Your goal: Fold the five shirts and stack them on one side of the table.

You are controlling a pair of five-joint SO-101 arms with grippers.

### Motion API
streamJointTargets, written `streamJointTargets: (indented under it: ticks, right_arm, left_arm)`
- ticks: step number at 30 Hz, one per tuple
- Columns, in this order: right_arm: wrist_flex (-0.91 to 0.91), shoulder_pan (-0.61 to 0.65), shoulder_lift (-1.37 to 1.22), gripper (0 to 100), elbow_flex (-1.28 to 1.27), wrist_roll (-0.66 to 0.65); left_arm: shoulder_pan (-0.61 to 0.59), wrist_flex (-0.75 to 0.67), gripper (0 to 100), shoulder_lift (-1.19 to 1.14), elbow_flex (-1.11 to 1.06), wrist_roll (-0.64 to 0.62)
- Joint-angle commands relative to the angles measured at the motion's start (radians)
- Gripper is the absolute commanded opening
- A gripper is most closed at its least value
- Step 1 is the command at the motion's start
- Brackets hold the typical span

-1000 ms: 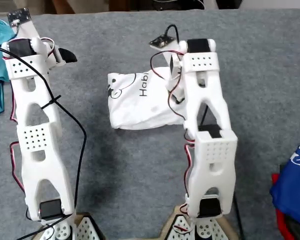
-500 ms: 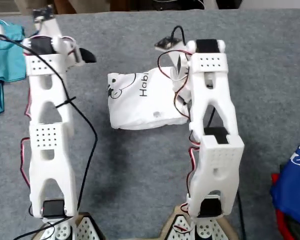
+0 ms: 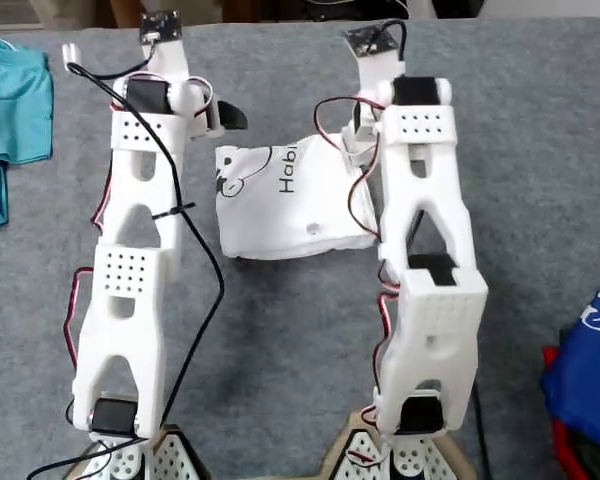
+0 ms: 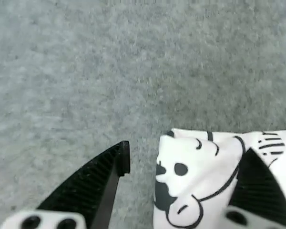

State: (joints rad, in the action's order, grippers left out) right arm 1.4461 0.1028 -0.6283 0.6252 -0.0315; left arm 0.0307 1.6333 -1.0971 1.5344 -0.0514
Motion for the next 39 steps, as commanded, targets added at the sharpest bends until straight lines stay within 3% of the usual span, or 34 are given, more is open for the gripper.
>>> streamJointTargets:
  ticks: [1, 6, 23, 32, 39]
  right_arm:
    - [-0.035, -0.001, -0.027, 2.2, 0.021, 0.063]
    - [-0.006, -0.002, -0.036, 1.6, 0.021, 0.101]
    - [0.12, 0.084, 0.015, 1.6, 0.038, 0.097]
    - [0.071, 0.064, -0.205, 1.6, 0.064, 0.074]
    - [0.074, 0.013, -0.309, 1.6, 0.193, 0.038]
  left_arm:
    - [0.037, -0.017, 26, 0.007, 0.008, -0.002]
    - [0.066, -0.017, 1, 0.015, 0.009, -0.005]
    - [0.15, -0.115, 2, 0.005, -0.16, 0.005]
    - [0.126, -0.373, 2, 0.004, -0.41, 0.209]
    - [0.058, -0.437, 2, 0.004, -0.434, 0.233]
